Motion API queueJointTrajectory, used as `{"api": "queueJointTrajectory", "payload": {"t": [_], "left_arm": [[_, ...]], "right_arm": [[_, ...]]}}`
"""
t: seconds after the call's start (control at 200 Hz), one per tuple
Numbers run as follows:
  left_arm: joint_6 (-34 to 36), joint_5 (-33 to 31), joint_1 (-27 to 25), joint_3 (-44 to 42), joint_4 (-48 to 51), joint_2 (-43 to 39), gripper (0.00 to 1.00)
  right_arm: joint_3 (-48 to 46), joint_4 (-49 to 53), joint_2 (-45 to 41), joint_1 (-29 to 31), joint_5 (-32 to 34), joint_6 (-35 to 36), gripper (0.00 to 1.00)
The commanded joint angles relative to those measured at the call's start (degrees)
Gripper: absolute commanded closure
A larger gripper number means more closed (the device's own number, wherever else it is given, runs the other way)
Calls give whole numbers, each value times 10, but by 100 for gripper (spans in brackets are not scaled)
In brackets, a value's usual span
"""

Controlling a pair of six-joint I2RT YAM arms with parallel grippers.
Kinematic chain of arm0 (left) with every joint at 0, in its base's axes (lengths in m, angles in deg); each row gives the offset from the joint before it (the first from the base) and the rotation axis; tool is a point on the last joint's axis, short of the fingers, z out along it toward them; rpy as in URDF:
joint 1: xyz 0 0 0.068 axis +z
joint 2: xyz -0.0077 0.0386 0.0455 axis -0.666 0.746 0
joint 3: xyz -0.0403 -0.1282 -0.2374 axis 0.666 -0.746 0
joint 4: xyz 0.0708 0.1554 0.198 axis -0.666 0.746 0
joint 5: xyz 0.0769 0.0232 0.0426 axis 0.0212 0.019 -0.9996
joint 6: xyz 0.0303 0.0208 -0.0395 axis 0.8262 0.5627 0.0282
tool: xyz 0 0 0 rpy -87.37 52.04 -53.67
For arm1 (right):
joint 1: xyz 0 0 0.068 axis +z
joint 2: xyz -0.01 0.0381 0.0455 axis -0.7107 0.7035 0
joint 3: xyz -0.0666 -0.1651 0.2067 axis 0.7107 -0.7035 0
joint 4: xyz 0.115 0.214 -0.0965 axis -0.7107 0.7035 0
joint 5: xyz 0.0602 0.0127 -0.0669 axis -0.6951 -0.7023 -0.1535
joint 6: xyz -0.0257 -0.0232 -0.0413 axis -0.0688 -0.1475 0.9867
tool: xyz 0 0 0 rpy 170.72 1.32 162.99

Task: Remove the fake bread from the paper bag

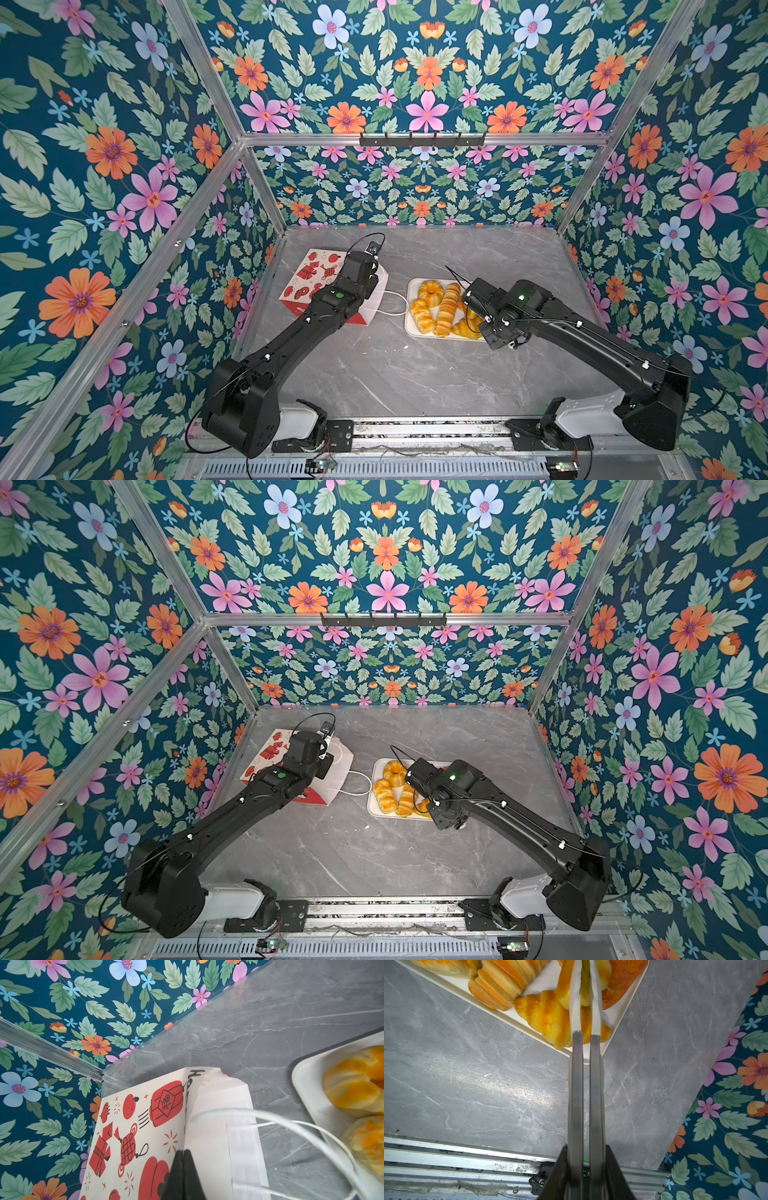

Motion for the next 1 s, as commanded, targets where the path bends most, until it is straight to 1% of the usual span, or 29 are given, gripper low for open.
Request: {"api": "queueJointTrajectory", "payload": {"t": [0.0, 0.215, 0.355, 0.615, 0.725, 0.995], "left_arm": [[-5, 0, 1, -1, -4, 2, 100], [-8, 4, 0, 0, -4, 5, 100], [-8, 4, 1, 1, -5, 5, 100], [-9, 15, 0, 1, -3, 2, 100], [-10, 21, 0, 1, -3, -1, 100], [-8, 31, -1, 1, -5, -12, 100]], "right_arm": [[7, 2, 8, 7, -12, 7, 83], [7, -15, 17, 16, -39, 7, 77], [-3, -40, 11, 18, -86, 0, 73], [-18, -79, -8, 18, -136, -12, 66], [-19, -94, -21, 18, -127, -21, 66], [-29, -160, -86, 18, -92, -32, 67]]}}
